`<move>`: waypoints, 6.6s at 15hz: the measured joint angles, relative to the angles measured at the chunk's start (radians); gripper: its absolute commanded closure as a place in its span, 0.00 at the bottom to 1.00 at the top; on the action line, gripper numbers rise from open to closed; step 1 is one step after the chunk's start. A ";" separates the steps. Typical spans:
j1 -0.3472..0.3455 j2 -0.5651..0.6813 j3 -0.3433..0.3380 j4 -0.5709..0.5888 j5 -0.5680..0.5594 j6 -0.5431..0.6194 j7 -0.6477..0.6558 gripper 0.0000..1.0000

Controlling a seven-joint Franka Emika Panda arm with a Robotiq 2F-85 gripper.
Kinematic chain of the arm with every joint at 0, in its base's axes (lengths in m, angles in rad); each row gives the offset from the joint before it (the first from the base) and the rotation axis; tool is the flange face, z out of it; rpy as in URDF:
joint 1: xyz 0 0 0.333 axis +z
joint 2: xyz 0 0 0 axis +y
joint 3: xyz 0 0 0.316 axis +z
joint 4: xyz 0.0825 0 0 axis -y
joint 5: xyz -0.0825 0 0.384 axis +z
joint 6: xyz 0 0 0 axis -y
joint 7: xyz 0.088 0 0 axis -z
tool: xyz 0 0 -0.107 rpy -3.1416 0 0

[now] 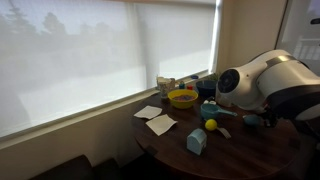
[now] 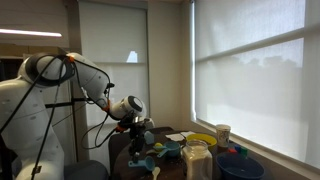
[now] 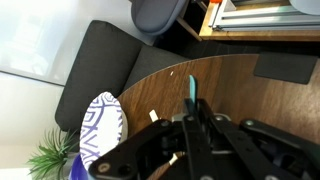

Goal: Move the blue scoop to the right

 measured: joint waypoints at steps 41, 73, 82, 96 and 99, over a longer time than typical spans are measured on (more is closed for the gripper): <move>0.194 0.272 0.013 0.109 -0.257 -0.104 0.224 0.45; 0.073 -0.334 -0.176 -0.147 -0.055 0.594 0.141 0.00; 0.005 -0.453 -0.203 -0.200 0.219 0.706 -0.038 0.00; -0.020 -0.537 -0.254 -0.240 0.419 0.703 -0.224 0.00; -0.041 -0.590 -0.260 -0.257 0.420 0.681 -0.228 0.00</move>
